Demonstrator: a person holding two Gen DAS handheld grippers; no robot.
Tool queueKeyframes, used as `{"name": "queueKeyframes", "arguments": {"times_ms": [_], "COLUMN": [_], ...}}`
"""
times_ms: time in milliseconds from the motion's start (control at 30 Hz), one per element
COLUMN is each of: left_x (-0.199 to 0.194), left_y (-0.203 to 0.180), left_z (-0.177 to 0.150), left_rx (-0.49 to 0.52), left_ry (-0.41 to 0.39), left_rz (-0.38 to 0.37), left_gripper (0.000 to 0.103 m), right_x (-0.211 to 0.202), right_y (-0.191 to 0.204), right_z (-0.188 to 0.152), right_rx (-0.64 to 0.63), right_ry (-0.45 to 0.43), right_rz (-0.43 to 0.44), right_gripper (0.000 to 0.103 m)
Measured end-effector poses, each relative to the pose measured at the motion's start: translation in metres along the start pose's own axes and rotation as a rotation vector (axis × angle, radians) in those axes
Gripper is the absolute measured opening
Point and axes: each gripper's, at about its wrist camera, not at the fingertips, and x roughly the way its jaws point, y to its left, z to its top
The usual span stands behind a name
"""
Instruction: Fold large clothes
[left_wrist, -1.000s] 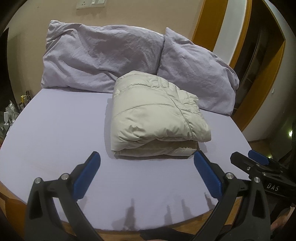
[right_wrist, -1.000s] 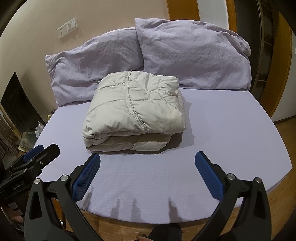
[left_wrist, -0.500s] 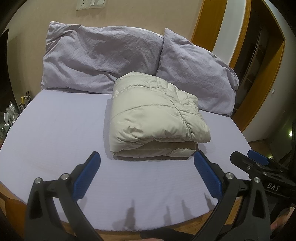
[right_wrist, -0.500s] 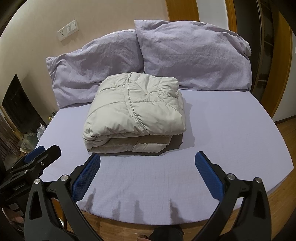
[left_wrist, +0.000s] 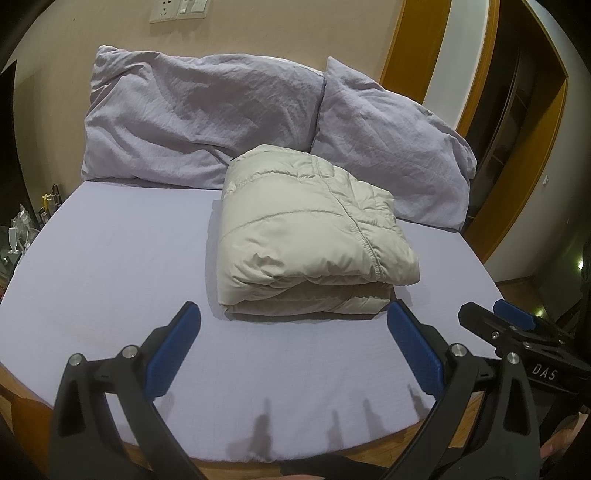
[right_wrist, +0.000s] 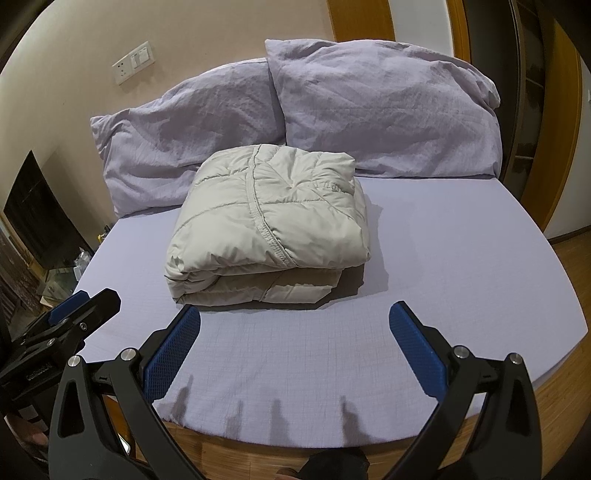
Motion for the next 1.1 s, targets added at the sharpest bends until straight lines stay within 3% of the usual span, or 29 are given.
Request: {"name": "queueKeyframes", "arguments": {"times_ms": [1100], "left_x": [0.0019], "left_y": [0.0060], "left_z": [0.0014], "left_rx": [-0.007], "left_ry": [0.008], "left_rz": [0.005], "left_gripper": [0.101], "right_x": [0.0029], "right_y": [0.0038], "right_z": [-0.0005], "right_rx": [0.013], "right_ry": [0.000], "right_rz": [-0.007], "right_gripper": [0.102]}}
